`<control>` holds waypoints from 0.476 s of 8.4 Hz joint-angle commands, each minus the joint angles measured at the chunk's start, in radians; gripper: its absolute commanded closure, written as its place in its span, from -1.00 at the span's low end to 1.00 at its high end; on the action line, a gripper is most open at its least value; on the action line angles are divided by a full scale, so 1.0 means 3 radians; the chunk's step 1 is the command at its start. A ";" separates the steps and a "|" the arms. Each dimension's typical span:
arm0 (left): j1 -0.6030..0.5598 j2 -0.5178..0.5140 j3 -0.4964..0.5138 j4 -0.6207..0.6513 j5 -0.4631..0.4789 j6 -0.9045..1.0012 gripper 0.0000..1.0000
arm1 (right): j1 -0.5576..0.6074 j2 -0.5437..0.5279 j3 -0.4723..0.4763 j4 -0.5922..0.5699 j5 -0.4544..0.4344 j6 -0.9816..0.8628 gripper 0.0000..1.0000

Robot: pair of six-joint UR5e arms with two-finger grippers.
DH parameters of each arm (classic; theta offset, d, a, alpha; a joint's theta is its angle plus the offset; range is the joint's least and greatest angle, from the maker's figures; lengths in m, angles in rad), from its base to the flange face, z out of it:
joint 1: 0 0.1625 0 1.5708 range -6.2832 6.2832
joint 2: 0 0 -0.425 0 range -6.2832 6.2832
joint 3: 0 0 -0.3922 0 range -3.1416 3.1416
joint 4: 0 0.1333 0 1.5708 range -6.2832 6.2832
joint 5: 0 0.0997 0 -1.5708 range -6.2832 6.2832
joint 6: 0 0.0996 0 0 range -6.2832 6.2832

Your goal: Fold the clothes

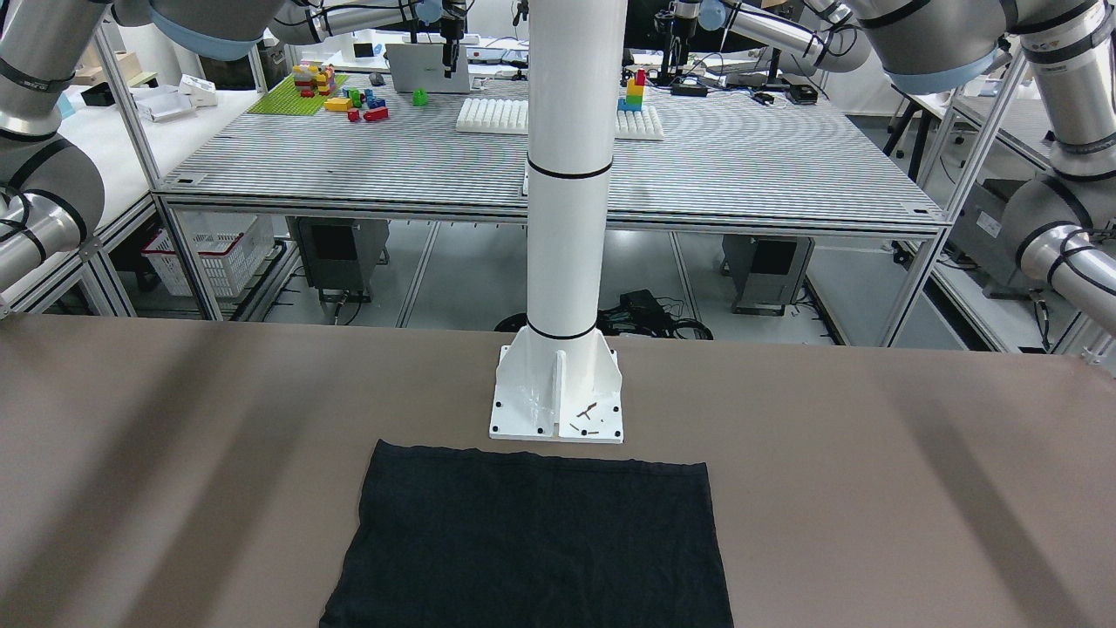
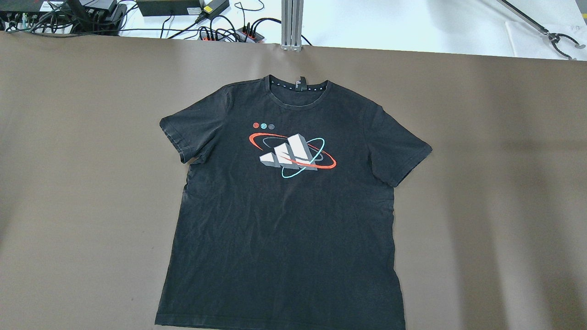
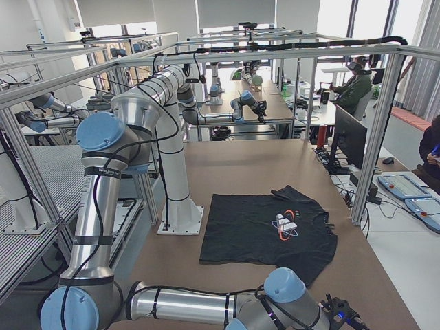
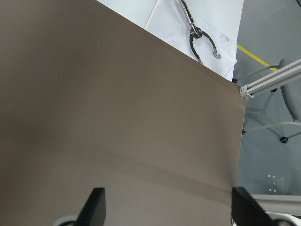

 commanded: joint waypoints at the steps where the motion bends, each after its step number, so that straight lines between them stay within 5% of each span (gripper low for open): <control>1: 0.0000 -0.0004 -0.0005 0.0005 -0.0001 0.0171 -0.86 | -0.0016 0.0030 0.0002 -0.0054 0.0003 0.0353 -0.89; 4: 0.0036 -0.0004 0.0021 0.0021 -0.0001 0.0130 -0.87 | -0.0633 0.0284 -0.0008 -0.0059 -0.0012 0.1005 -0.89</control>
